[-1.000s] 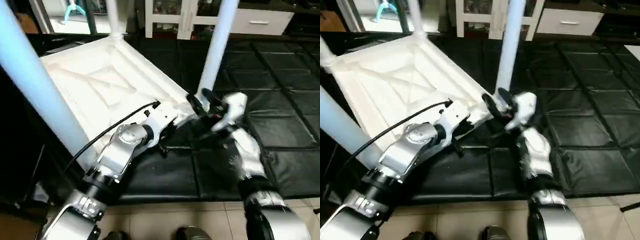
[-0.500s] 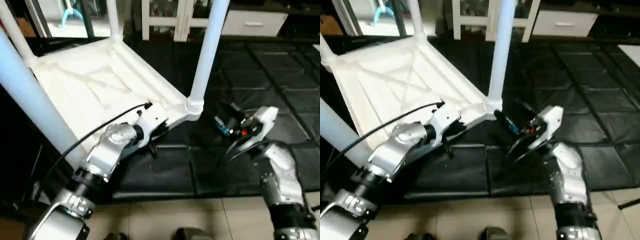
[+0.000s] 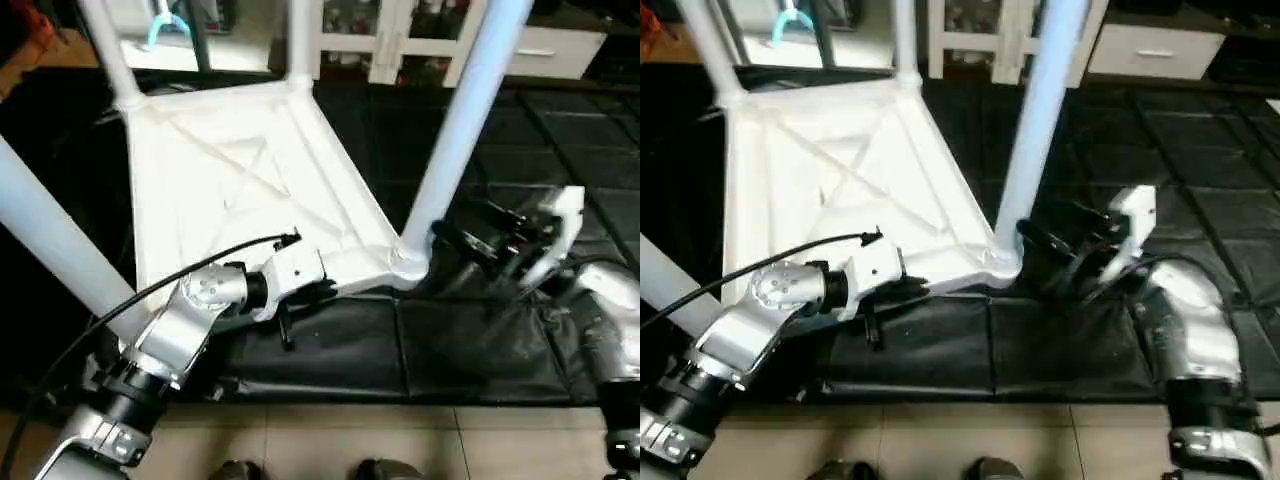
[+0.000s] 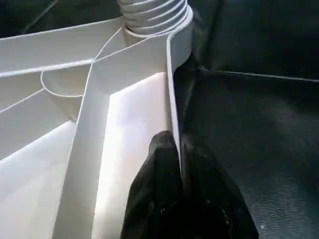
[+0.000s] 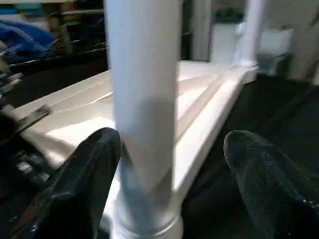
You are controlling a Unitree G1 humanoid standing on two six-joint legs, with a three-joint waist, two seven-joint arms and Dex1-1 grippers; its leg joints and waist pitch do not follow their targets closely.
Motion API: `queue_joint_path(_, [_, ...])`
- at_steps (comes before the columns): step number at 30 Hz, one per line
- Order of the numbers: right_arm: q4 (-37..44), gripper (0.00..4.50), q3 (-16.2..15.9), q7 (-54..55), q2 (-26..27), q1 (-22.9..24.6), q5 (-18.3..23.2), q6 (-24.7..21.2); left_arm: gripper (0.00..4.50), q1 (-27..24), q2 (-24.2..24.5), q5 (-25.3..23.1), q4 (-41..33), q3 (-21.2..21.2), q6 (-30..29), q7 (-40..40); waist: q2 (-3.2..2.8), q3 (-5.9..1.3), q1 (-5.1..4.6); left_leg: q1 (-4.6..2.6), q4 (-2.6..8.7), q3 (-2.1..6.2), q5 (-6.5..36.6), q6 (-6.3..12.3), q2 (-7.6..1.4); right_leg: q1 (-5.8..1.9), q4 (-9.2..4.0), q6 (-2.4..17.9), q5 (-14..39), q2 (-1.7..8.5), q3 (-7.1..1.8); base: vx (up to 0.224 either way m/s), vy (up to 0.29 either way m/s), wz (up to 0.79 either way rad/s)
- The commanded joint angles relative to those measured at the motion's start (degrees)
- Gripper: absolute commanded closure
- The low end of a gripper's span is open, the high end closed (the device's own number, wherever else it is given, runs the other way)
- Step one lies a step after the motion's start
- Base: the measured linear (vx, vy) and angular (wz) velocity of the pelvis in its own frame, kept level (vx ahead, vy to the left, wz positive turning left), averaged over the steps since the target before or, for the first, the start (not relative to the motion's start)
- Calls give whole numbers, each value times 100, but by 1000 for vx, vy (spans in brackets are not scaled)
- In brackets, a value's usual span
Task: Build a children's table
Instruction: Insert table leg to table base
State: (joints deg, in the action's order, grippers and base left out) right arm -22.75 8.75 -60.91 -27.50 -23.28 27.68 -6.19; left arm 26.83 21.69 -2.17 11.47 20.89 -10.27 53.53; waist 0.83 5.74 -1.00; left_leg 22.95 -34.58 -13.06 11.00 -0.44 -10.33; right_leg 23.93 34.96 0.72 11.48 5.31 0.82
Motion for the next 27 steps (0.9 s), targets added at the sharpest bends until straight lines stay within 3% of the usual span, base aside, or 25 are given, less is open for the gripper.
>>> queue_joint_path(1, [113,87,-89,-298,-139,-25,104,-230,450,-208,-68,11,32,412,24,280,79,-408,-15,-198,369,147,376,868,-314,-253,-320,1614,-57,226,-149,0,0,0])
queue_joint_path(5, [-57,87,-82,-380,-147,-209,81,-288,450,-213,-44,7,-70,489,-9,414,113,-409,-13,-197,363,147,396,825,-321,-239,-329,1582,149,233,-149,0,0,0])
queue_joint_path(13, [-488,87,-267,-790,-145,-595,-42,-398,450,-290,-16,-28,-308,651,-112,619,104,-418,14,-214,351,147,350,791,-324,-231,-317,1594,188,231,-145,0,0,0])
queue_joint_path(14, [-552,87,-331,-894,-141,-647,-72,-418,450,-292,-26,-41,-322,664,-113,613,144,-413,3,-205,349,145,365,797,-321,-228,-313,1595,203,221,-142,0,0,0])
queue_joint_path(18, [-577,87,-429,-1130,-201,-662,-103,-521,450,-293,-49,-67,-328,633,-129,561,158,-432,31,-204,334,147,273,830,-318,-249,-296,1571,154,235,-150,0,0,0])
queue_joint_path(19, [-580,113,-436,-1158,-210,-658,-106,-526,450,-293,-46,-70,-333,629,-135,555,154,-433,37,-201,333,149,212,853,-321,-246,-288,1577,97,235,-146,0,0,0])
queue_joint_path(27, [-751,183,-430,-1320,-246,-705,-138,-492,450,-294,-19,-93,-331,597,-174,524,161,-440,42,-202,315,147,166,872,-313,-250,-274,1615,11,227,-145,0,0,0])
